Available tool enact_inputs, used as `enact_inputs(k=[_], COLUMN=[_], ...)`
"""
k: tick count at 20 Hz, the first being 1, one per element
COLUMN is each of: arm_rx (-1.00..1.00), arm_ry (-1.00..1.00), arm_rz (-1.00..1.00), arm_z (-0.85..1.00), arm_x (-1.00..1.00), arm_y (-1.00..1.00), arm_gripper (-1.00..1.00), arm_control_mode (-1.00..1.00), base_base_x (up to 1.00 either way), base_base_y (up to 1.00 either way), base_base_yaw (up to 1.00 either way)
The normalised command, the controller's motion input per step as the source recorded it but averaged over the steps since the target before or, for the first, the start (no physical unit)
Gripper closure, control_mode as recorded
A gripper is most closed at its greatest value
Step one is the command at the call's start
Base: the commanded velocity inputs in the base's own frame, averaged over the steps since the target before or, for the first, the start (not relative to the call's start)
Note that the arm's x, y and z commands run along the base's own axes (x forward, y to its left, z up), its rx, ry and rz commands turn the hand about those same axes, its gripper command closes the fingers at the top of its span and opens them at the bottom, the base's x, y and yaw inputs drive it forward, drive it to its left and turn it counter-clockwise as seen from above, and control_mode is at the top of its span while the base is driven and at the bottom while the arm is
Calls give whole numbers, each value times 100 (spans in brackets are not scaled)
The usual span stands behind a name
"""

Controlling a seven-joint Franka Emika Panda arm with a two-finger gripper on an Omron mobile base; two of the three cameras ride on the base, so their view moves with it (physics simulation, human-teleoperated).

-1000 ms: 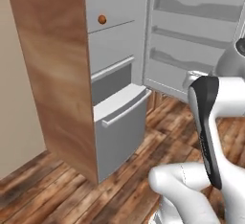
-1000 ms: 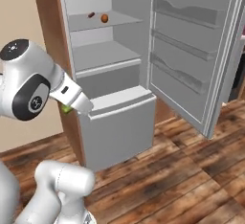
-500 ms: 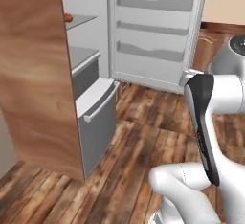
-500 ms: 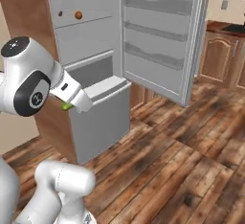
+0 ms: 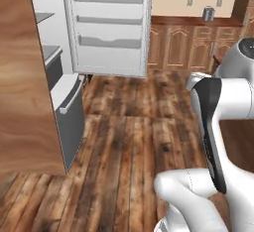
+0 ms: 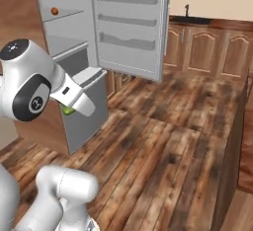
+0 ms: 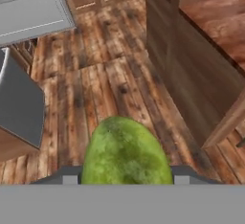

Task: Pick up each mango from the fridge and place one mango on each plate on the dining counter.

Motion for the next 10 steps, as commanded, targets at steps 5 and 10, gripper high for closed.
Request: enact_inputs(k=[5,10], arm_rx=[0,0], arm_ry=[0,0], arm_rz=[0,0], arm_z=[0,0], arm_x=[0,0], arm_y=[0,0], arm_gripper=[100,100], arm_control_mode=[100,100], base_base_x=[-96,-52], base_base_y=[-25,-66], base_base_yaw=[-33,-18])
